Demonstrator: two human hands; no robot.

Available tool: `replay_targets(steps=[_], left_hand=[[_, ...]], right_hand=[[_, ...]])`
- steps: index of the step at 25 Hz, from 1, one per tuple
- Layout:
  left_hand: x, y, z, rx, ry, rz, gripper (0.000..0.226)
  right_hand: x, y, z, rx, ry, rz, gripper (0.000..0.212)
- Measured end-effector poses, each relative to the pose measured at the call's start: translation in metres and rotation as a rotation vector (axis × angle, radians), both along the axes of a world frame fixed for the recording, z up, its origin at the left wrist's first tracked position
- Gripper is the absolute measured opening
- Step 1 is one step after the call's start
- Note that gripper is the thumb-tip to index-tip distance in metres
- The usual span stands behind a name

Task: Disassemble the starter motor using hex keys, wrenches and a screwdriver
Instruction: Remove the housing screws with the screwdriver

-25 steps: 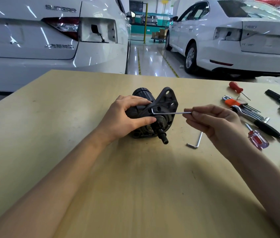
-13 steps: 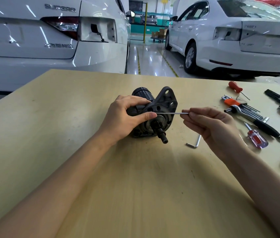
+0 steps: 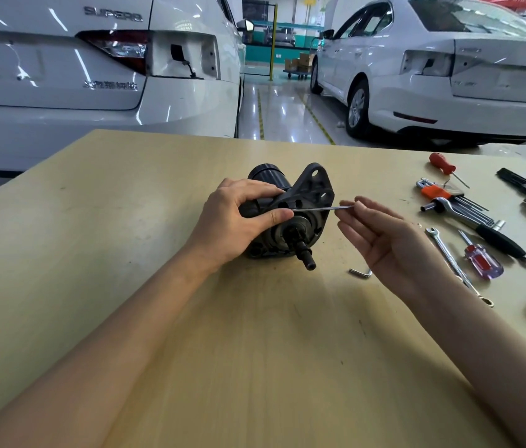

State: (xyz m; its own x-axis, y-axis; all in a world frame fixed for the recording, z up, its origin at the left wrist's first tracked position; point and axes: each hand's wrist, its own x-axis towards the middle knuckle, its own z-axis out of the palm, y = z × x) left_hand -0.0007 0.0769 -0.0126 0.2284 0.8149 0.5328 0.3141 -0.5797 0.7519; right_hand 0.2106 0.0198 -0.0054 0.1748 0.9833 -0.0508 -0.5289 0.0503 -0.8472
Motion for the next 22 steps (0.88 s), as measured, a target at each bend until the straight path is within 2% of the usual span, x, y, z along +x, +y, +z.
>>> replay_targets(steps=[3,9,15,18,19,21,22], left_hand=[[0.0,0.0,0.0,0.0,0.003,0.002,0.034],[-0.001,-0.001,-0.001,0.027,0.027,0.03,0.033],[-0.001,-0.001,0.0,0.016,0.06,0.048,0.039],[-0.002,-0.003,0.002,0.043,0.1,0.068,0.05],[-0.002,-0.004,0.003,0.029,0.104,0.048,0.048],[-0.001,-0.006,0.005,0.01,0.085,0.038,0.021],[-0.001,-0.003,0.003,-0.011,0.089,0.084,0.028]], right_hand=[[-0.009,0.003,0.012,0.044,-0.004,-0.015,0.02],[-0.04,0.009,0.046,0.254,-0.407,-0.133,0.007],[-0.063,0.017,0.063,0.341,-0.586,-0.176,0.007],[-0.076,0.02,0.066,0.484,-0.918,-0.231,0.008],[-0.08,0.02,0.066,0.527,-1.045,-0.249,0.008],[-0.091,0.019,0.068,0.629,-1.303,-0.232,0.007],[-0.096,0.018,0.068,0.686,-1.478,-0.187,0.008]])
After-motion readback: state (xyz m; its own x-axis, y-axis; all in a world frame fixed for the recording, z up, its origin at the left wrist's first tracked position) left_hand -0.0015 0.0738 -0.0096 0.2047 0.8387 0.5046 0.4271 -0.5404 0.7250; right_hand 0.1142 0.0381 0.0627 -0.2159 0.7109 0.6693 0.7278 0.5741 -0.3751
